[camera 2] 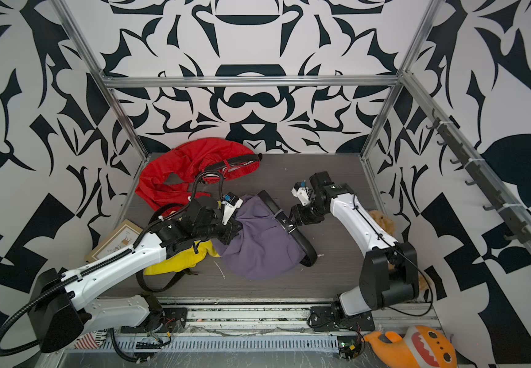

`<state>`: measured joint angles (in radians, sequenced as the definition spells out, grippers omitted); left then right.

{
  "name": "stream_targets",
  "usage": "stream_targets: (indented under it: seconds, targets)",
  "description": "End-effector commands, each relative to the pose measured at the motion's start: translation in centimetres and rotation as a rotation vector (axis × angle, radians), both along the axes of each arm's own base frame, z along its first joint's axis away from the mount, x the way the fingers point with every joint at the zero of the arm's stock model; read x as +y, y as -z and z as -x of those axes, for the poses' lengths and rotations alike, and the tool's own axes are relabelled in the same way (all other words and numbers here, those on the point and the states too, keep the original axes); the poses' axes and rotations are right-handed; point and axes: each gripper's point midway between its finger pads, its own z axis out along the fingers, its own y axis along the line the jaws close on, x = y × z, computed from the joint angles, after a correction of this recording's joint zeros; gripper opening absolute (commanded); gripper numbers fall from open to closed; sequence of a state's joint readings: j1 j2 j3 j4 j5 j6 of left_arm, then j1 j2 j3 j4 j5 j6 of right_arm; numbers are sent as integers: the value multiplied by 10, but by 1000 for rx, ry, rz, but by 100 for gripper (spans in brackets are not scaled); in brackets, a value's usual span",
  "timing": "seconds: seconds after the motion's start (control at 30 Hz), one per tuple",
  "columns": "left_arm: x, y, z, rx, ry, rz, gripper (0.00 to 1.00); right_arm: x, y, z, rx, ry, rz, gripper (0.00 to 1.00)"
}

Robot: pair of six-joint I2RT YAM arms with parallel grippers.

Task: Remove the belt from the trousers
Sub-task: Adjust the trousers at the center of the board.

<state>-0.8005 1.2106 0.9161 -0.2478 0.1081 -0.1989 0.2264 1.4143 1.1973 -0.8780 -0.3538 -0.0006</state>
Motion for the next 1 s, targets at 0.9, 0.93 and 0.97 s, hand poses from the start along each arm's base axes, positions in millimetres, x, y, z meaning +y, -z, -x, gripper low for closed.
stream_targets:
  seconds: [0.9, 0.93, 0.97]
  targets:
    - [-4, -86, 1, -125, 1, 178, 0, 74, 9, 38, -509, -229, 473, 67]
    - [-4, -86, 1, -123, 2, 179, 0, 77, 8, 36, -528, -224, 460, 65]
    - [-3, -84, 1, -120, 0, 177, 0, 79, 6, 33, -549, -224, 449, 61]
